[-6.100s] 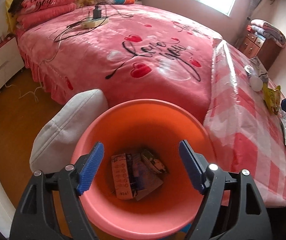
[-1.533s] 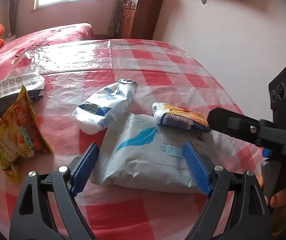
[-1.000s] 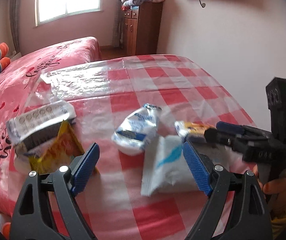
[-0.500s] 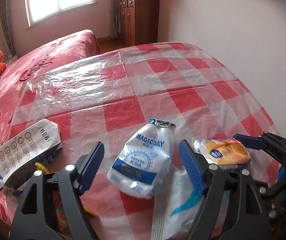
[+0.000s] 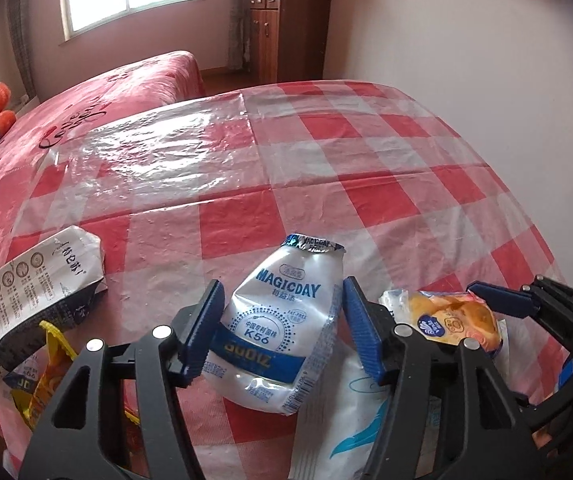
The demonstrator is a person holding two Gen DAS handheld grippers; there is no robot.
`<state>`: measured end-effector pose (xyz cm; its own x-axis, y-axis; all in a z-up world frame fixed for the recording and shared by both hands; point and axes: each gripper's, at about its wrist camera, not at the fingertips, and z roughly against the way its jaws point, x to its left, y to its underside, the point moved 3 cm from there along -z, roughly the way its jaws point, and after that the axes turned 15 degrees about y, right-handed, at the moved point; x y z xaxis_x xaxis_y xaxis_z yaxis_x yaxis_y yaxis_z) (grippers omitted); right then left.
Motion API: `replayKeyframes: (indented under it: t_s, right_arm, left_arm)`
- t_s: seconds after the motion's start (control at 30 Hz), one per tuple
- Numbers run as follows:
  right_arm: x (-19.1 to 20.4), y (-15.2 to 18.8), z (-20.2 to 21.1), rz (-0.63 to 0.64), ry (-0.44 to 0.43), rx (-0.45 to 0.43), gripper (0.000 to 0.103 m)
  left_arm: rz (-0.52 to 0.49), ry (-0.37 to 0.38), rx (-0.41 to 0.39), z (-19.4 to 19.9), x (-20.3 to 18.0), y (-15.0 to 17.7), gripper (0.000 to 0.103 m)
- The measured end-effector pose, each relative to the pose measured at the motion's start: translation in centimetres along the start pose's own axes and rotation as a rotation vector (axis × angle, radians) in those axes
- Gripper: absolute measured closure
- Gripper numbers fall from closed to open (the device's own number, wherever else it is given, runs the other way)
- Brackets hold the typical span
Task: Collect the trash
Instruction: 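Grasp the MAGICDAY pouch with the left tool while the right tool grasps the orange bread packet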
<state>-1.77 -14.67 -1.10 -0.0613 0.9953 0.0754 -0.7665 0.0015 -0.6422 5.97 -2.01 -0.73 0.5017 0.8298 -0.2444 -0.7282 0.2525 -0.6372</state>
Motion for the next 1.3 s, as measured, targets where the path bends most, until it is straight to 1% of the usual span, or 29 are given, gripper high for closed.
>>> replayKeyframes:
  t_s: [0.13, 0.17, 0.2, 0.23, 0.33, 0.5, 0.57, 0.6, 0.63, 0.67, 0.7, 0.77, 0.93, 0.97, 1.0, 1.03, 1.07, 1.13, 1.2, 1.27, 1.3]
  right_arm:
    - [-0.2, 0.1, 0.1, -0.004, -0.002, -0.001, 0.03]
    - [-0.3, 0.1, 0.0, -0.002, -0.005, 0.0, 0.031]
    - [-0.3, 0.1, 0.1, 0.0, -0.006, 0.0, 0.033]
    - [-0.3, 0.1, 0.1, 0.003, -0.005, 0.0, 0.034]
    - [-0.3, 0.2, 0.2, 0.008, -0.003, 0.0, 0.036]
    - [-0.6, 0.5, 0.5, -0.007, -0.008, -0.001, 0.039]
    - [-0.9, 0.6, 0.6, -0.021, -0.015, -0.003, 0.039]
    - [-1.1, 0.6, 0.6, -0.028, -0.019, -0.003, 0.04]
    - [-1.2, 0.6, 0.7, -0.033, -0.022, -0.003, 0.04]
    - [-1.3, 0.6, 0.7, -0.039, -0.026, -0.004, 0.04]
    - [-1.4, 0.6, 0.7, -0.042, -0.028, -0.005, 0.041]
    - [-1.5, 0.6, 0.8, -0.045, -0.032, -0.007, 0.041]
    - [-1.4, 0.9, 1.1, -0.034, -0.053, -0.011, 0.042]
    - [-1.4, 0.9, 1.2, -0.029, -0.057, -0.01, 0.042]
    - [-1.3, 1.1, 1.3, -0.022, -0.062, -0.007, 0.042]
    - [-1.2, 1.1, 1.4, -0.016, -0.069, -0.003, 0.04]
    - [-1.1, 1.3, 1.5, -0.005, -0.085, 0.005, 0.039]
    - [-0.8, 1.6, 1.8, 0.014, -0.106, 0.009, 0.037]
    - [-0.2, 1.8, 2.5, 0.061, -0.122, 0.003, 0.034]
    - [0.0, 2.0, 2.9, 0.097, -0.123, -0.009, 0.03]
    - [-0.1, 1.9, 3.1, 0.101, -0.127, -0.016, 0.024]
  left_arm:
    - [0.027, -0.005, -0.019, 0.5, 0.3, 0.1, 0.047]
    - [0.03, -0.005, -0.025, 0.7, 0.4, 0.1, 0.053]
    - [0.03, 0.007, -0.043, 1.2, 0.3, 0.1, 0.066]
    - [0.035, 0.008, -0.045, 1.4, 0.3, 0.1, 0.07]
    - [0.053, 0.019, -0.038, 1.7, 0.3, 0.3, 0.071]
    - [0.051, 0.016, -0.042, 2.3, 0.5, 1.1, 0.07]
    - [0.048, 0.023, -0.038, 2.3, 0.5, 1.1, 0.066]
    - [0.034, 0.033, -0.031, 2.3, 0.3, 1.2, 0.056]
    - [0.023, 0.025, -0.026, 2.2, 0.3, 1.3, 0.047]
    - [0.01, 0.004, -0.023, 2.2, 0.2, 1.3, 0.032]
    - [-0.006, -0.015, -0.021, 2.1, 0.1, 1.3, 0.03]
    - [-0.02, -0.034, -0.007, 1.8, 0.2, 1.3, 0.03]
    - [0.019, -0.033, 0.005, 1.2, 1.3, 1.3, 0.03]
    - [0.026, -0.037, 0.008, 1.1, 1.4, 1.3, 0.031]
    - [0.04, -0.031, 0.009, 1.0, 1.6, 1.4, 0.037]
    - [0.046, -0.032, 0.012, 1.0, 1.6, 1.5, 0.042]
    - [0.05, -0.033, 0.016, 0.9, 1.6, 1.6, 0.043]
    - [0.055, -0.035, 0.006, 1.0, 1.6, 1.7, 0.043]
    - [0.062, -0.04, 0.004, 1.2, 1.6, 1.9, 0.043]
    - [0.069, -0.044, 0.004, 1.4, 1.6, 2.0, 0.044]
    - [0.072, -0.044, 0.001, 1.6, 1.6, 2.1, 0.044]
